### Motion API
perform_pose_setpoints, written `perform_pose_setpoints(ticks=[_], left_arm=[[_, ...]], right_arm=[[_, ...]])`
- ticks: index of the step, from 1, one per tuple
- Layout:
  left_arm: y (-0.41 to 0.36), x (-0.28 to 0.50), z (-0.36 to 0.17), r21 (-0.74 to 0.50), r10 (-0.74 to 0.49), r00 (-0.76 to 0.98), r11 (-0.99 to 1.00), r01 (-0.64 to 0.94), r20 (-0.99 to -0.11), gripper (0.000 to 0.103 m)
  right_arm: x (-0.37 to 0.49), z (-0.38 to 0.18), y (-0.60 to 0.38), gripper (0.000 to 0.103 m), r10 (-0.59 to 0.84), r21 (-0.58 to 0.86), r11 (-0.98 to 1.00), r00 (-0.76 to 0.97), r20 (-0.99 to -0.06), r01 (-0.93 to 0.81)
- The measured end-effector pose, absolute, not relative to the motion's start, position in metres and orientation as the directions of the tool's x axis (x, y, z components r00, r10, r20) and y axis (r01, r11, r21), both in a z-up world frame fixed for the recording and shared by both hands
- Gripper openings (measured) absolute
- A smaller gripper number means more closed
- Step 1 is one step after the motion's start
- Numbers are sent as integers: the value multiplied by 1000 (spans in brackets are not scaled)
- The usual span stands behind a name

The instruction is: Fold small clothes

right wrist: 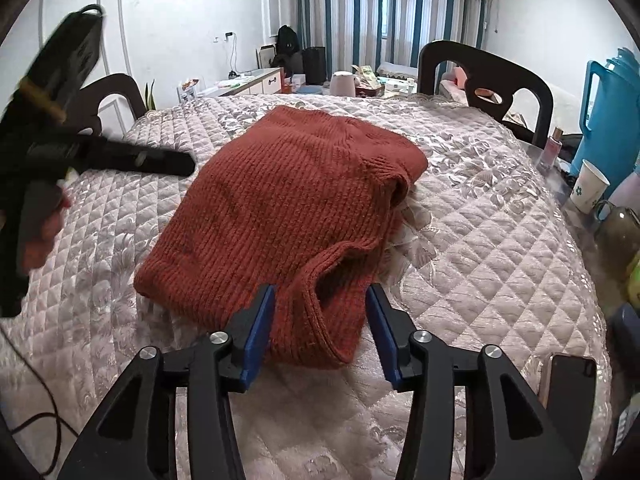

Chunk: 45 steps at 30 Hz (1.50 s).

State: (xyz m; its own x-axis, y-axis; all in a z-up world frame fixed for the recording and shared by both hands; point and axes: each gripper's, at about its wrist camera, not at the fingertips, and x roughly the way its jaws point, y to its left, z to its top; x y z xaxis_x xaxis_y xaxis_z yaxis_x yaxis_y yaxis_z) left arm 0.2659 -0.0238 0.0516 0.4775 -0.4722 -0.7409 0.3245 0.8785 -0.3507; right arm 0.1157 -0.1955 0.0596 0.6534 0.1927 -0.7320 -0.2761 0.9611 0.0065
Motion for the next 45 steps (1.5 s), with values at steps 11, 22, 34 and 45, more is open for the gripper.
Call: perform_pose_setpoints(ticks=[11,22,34,45], left_arm=[[-25,333,21,-403,-479,399,877,262,-782,93],[-38,375,3,-540,-593,306,805,246,-745,94],[-62,386,2,-469,-566,300,816,338,-768,95],[-61,386,9,-491,-569,293,818,300,-768,27]], right_arm=[[141,39,-231,68,368,288,929,524,-768,-231],[169,33,-219,73,426,361,905,510,-747,-227],[177,27,-223,55,497,467,863,490,-716,-192],[172,40,-214,25,514,503,847,511,-689,-173]])
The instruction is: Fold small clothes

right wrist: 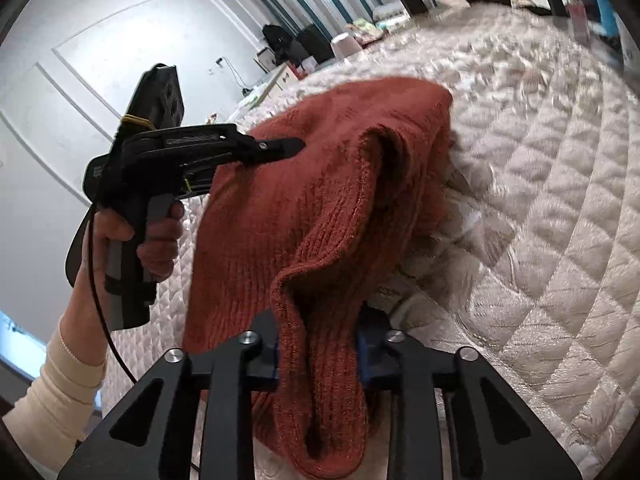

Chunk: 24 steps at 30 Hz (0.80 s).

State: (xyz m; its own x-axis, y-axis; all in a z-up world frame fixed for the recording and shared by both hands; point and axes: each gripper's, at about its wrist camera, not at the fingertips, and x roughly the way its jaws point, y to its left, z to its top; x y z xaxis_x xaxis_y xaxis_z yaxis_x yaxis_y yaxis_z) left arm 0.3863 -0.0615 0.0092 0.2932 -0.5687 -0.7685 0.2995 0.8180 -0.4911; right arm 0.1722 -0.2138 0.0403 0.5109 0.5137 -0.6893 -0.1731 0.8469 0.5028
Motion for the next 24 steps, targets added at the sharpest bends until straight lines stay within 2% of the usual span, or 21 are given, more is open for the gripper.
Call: perform_pose_setpoints(ticks=[6,14,24], left_arm=[[-41,378,31,-506,-592,332,804,312,-735,26],[14,371,59,-496,-564,414,826,270,-715,26],[103,373,60,-465,-484,484,869,169,-729,27]], right_arm=[[168,67,-197,24,539,517,831,531,-653,-208],[171,81,-156,24,571,512,815,528,-628,-272],[211,64,-80,24,630,513,776,456,-628,-365]])
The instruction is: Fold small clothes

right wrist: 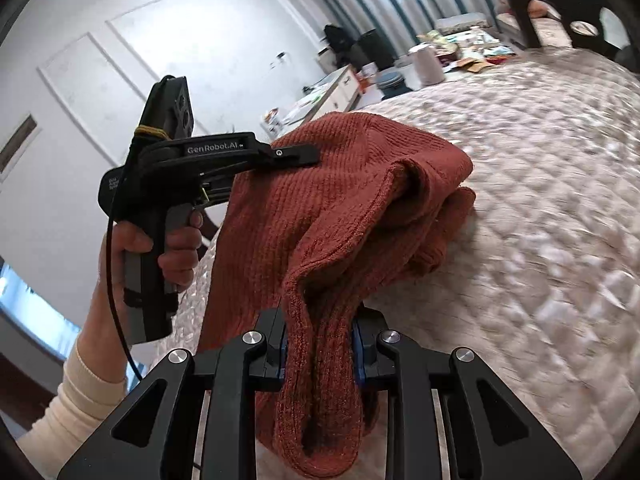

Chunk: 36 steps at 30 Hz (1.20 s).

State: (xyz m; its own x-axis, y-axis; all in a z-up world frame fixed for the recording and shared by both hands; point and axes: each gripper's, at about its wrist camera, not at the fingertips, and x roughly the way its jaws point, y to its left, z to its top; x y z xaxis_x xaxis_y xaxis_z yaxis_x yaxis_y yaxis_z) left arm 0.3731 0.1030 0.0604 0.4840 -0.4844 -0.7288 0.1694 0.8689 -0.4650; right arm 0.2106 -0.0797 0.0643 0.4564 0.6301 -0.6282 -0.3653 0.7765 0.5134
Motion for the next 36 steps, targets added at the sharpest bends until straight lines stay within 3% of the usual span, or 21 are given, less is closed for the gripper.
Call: perform_pose_setpoints(ticks=[13,19,21,23,25,27,33,36], left_arm=[[166,378,25,-447,-437,485,889,103,-758,30],[174,383,10,-444,-423,483,893,77,-767,42],[174,382,9,-421,-393,495,905,60,-775,58],[176,383,7,-398,-360,502,917,35,-786,68],[179,380,5,-416,-374,493,909,27,-786,68],[182,374,7,-405,-356,500,914,12,-789,78],[181,338,25,-344,-300,541,939,21,-785,85],[172,308,36,-247,-223,578,968,39,-785,90]], right_arm=[[224,25,-30,24,621,493,780,377,-687,-386],[225,12,-35,25,612,505,788,358,-705,-352],[224,12,-35,25,609,503,790,358,-708,-349],[225,11,-36,29,589,479,805,366,-721,-350],[218,12,-34,33,561,442,823,387,-732,-356],[212,16,-31,34,527,385,841,416,-740,-380],[197,29,-21,40,450,251,873,492,-745,-418],[180,36,-20,44,416,191,886,540,-732,-423]])
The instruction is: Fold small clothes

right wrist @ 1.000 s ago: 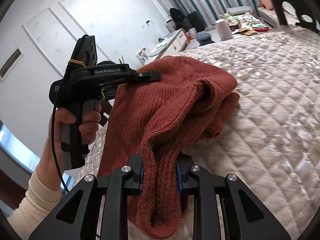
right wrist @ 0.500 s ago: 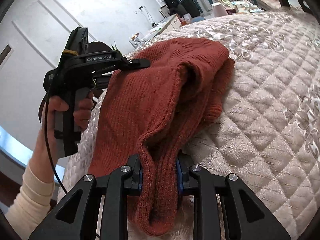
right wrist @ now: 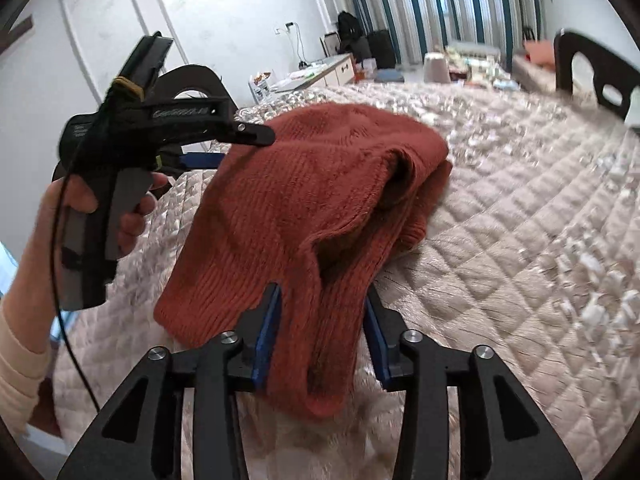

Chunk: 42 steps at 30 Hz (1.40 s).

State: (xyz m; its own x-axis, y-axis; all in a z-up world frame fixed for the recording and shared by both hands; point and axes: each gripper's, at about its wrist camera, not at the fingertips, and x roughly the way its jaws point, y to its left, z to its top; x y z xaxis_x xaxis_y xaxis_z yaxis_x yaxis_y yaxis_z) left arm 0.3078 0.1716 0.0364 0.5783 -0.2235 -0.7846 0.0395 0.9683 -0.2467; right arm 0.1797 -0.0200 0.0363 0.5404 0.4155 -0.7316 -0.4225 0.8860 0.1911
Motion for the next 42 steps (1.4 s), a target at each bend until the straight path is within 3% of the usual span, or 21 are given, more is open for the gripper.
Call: perform_pose_setpoints(ticks=[6,13,27,32,38,42], left_arm=[[157,244,46,-153,-140,622,988,33,-770,91],[150,177,21,-87,-55,597,996,-24,-800,91],[116,116,-6,64,85,602,996,-57,-794,91],[113,114,-6,55,83,600,996,-65,-795,92],[116,114,-10,46,100,597,993,-105,-796,102],[122,116,-12,11,78,591,993,-115,-803,103]], right_arm=[[152,45,-27,59,388,181,908,591,-707,-379],[109,48,-23,63,268,37,934,623,-735,-357],[101,21,-29,63,194,17,952,565,-802,-304],[104,14,-28,63,161,-8,958,558,-814,-287],[103,11,-20,67,142,-35,956,562,-815,-292],[101,11,-18,69,133,-39,959,567,-813,-280]])
